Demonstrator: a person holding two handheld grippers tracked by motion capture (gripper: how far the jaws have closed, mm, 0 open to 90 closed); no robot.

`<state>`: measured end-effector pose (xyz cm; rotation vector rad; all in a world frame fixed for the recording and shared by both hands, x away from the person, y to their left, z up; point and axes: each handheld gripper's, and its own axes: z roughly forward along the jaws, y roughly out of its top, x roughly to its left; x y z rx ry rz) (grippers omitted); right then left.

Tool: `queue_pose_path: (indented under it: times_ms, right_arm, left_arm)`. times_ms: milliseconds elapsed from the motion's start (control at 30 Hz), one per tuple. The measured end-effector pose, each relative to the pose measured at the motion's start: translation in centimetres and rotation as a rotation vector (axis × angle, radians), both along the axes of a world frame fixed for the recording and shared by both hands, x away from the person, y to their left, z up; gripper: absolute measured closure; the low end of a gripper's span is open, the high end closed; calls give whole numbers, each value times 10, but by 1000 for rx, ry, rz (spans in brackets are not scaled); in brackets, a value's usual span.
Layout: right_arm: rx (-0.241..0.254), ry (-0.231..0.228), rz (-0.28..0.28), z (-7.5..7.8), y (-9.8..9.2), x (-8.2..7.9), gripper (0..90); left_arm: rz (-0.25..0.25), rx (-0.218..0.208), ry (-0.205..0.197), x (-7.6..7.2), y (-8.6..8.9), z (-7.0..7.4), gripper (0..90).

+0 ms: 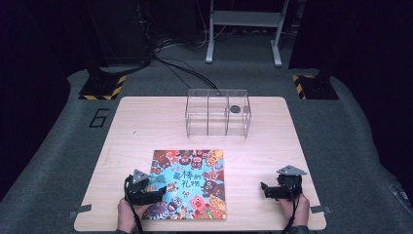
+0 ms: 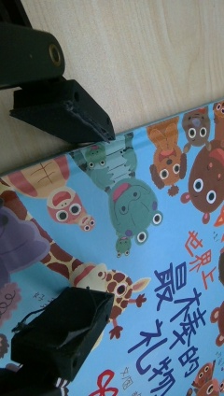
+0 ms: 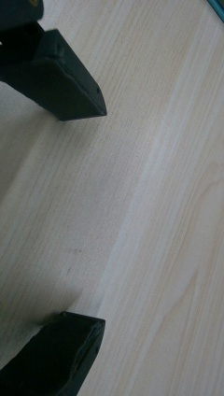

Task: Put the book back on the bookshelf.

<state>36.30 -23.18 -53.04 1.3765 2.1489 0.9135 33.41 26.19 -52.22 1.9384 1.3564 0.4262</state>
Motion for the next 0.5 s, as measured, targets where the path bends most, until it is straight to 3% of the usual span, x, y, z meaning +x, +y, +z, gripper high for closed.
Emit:
queue_pose_path:
  times_ms: [233,267,433,467,500]
  right_arm:
    - [-2,0,3,0,0,0,5]
    - [-2,-1,3,0,0,0,5]
    - [-3,0,3,0,0,0,5]
    - [-1,-1,1,0,0,0,5]
    - [-1,0,1,0,0,0,5]
  left_arm:
    - [11,6,2,0,-2,0,186]
    - [25,0,-14,0,-4,-1,187]
    - [12,5,-3,1,-11,0,187]
    - [18,-1,-17,2,-13,-1,187]
    - [10,3,-3,2,-14,0,187]
